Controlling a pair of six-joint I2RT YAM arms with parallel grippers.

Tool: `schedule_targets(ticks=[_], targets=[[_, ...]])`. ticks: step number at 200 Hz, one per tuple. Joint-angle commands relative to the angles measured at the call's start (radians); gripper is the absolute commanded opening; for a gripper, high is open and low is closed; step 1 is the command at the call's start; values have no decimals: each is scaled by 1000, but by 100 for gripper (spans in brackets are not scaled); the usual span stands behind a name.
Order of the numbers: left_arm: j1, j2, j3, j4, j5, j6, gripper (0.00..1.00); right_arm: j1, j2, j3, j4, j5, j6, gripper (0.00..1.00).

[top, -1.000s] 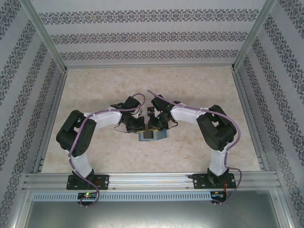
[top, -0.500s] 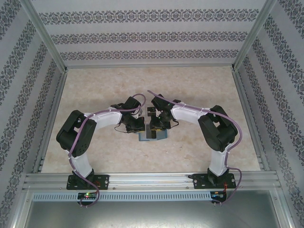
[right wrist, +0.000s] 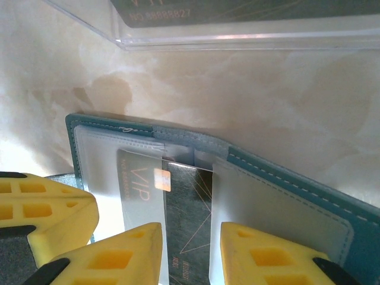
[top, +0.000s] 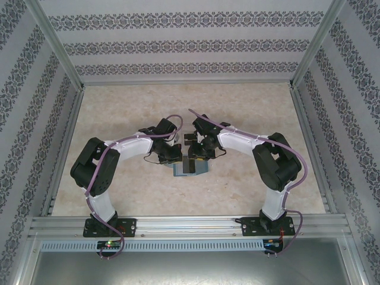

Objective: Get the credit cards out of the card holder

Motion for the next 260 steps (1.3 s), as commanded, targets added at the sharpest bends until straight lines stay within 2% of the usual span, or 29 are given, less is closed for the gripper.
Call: schedule_targets(ticks=[1, 44, 84, 127, 165, 206, 260], targets=[[-19, 16, 27, -20, 21, 10, 0, -8, 16, -18, 13, -30, 1, 33], [-23, 59, 24, -23, 31, 18, 0, -8, 29, -4, 14, -59, -4, 33], [-24, 101, 25, -54, 21, 37, 0, -9, 54, 4, -14, -33, -18, 34], [-25, 108, 18, -71, 4, 45, 0, -10, 66, -4, -3, -44, -23, 34], [-24, 104, 15, -88, -14, 50, 0, -15, 63, 5, -47, 12, -42, 37], [-25, 104, 16, -88, -16, 50, 0, -17, 69, -1, -44, 10, -44, 39], [-25, 106, 19, -85, -13, 49, 0, -26, 71, -22, 6, -55, -38, 39]])
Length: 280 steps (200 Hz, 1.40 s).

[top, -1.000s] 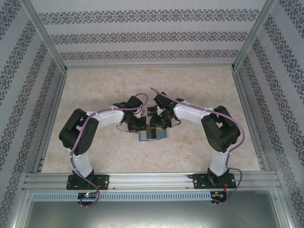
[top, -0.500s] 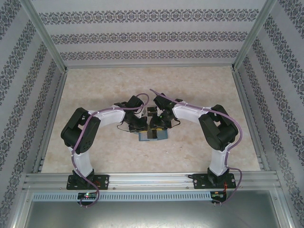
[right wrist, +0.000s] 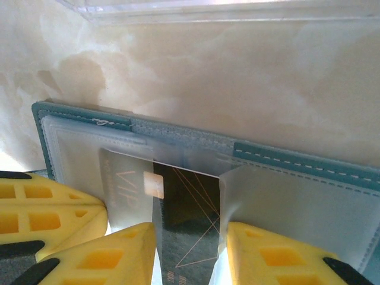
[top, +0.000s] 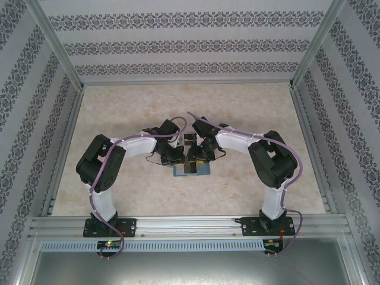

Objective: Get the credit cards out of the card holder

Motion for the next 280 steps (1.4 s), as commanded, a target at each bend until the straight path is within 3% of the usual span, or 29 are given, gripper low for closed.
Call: schedule_targets(ticks=[1, 29, 162, 223, 280], targets=[[-12, 41, -7, -80, -52, 19, 0, -14, 27, -17, 4, -20, -8, 39], [-12, 41, -7, -81, -51, 17, 0, -20, 40, -15, -10, -16, -20, 40], [-11, 37, -8, -76, -51, 14, 0, -51, -117, -112, 190, -239, 64, 30], [-13, 34, -9, -79, -52, 13, 0, -57, -94, -113, 173, -214, 48, 14], [-13, 31, -5, -79, -52, 12, 0, -60, -112, -95, 60, -89, -8, 9]])
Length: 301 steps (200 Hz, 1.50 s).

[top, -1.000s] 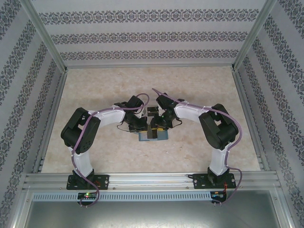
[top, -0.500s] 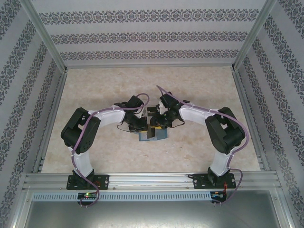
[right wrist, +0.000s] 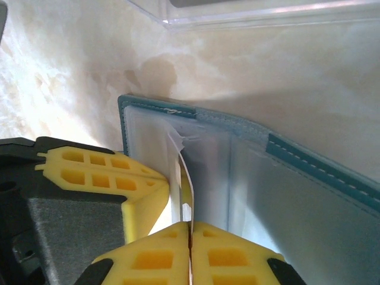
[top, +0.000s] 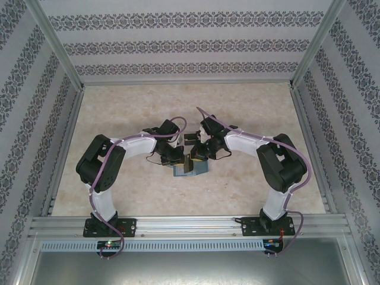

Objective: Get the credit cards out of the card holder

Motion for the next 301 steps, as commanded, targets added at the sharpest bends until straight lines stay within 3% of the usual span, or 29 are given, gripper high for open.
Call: schedule_targets(ticks=[1, 79, 164, 218, 260, 301], targets=[[-13, 32, -5, -77, -52, 12, 0, -6, -25, 12, -89, 93, -49, 9], [-13, 29, -5, -75, -52, 14, 0, -6, -28, 67, -247, 256, -129, 7], [-13, 30, -2, -76, -50, 15, 0, -1, -9, 94, -286, 301, -145, 6], [-14, 31, -1, -79, -51, 19, 0, 13, 16, 106, -264, 244, -131, 8], [-13, 31, 0, -79, -49, 18, 0, 26, 10, 87, -214, 170, -79, 21], [-13, 35, 0, -77, -49, 19, 0, 33, -16, 61, -212, 165, -59, 22]])
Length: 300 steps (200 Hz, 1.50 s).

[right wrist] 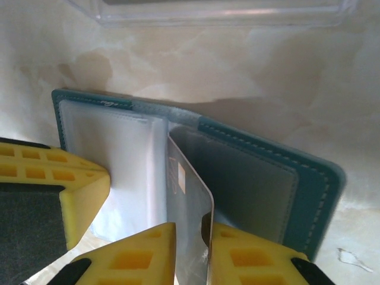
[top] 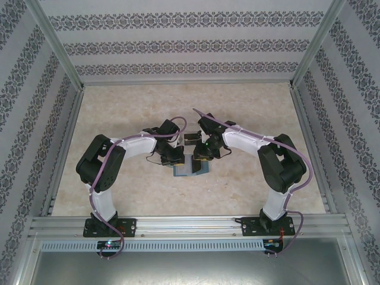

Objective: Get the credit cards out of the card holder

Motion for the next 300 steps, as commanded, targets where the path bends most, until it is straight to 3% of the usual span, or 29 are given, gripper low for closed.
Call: schedule_targets(ticks=[1, 184, 258, 300], targets=[[-13, 35, -2, -75, -48, 18, 0, 9, -17, -28, -2, -20, 25, 22], [-12, -72, 70, -140, -82, 26, 2, -4, -117, -23, -22, 10, -15, 4], [10, -154, -38, -81, -139, 6, 1, -19, -113, 78, -107, 12, -477, 0], [24, -190, -82, -68, -151, 1, 1, -19, -68, 203, -259, 58, -855, 0]])
